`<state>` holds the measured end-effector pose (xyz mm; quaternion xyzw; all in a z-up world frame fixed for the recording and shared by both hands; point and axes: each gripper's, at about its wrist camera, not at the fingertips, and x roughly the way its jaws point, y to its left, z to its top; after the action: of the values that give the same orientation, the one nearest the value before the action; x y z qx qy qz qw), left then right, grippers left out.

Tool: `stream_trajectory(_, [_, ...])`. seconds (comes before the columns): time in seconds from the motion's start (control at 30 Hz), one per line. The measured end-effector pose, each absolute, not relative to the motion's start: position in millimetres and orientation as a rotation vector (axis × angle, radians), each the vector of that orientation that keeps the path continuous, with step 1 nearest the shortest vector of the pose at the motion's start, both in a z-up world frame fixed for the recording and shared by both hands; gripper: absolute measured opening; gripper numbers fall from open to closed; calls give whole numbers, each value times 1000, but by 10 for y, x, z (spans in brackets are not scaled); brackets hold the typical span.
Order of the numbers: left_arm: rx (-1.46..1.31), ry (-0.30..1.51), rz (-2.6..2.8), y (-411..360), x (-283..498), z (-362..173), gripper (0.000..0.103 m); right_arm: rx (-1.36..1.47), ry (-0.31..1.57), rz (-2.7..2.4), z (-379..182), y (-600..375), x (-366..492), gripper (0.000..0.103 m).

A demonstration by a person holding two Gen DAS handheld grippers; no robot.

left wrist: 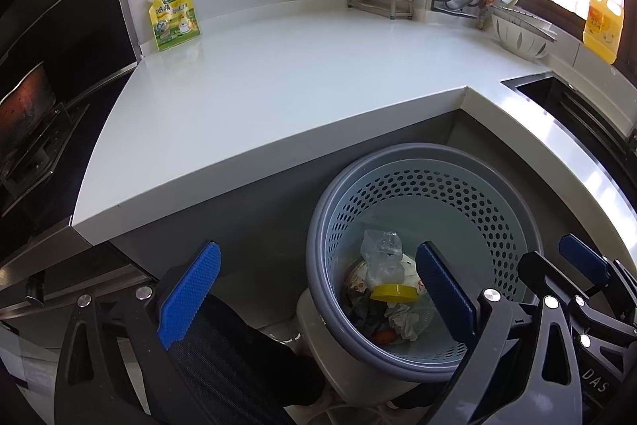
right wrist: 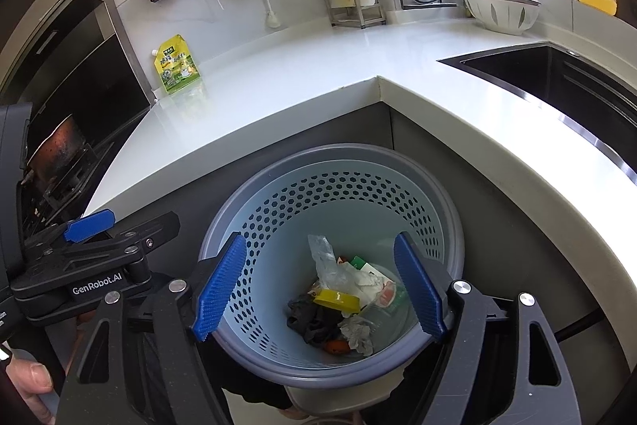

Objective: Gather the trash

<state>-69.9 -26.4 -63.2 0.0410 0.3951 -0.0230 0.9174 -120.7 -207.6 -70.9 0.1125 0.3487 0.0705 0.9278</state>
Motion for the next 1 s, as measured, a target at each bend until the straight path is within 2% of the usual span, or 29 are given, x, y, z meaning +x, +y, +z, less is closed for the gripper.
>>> stream_trajectory(1.0, [82,809,-33,-250,-726,-639,97,231,703,141,-692,-2036,-1254,74])
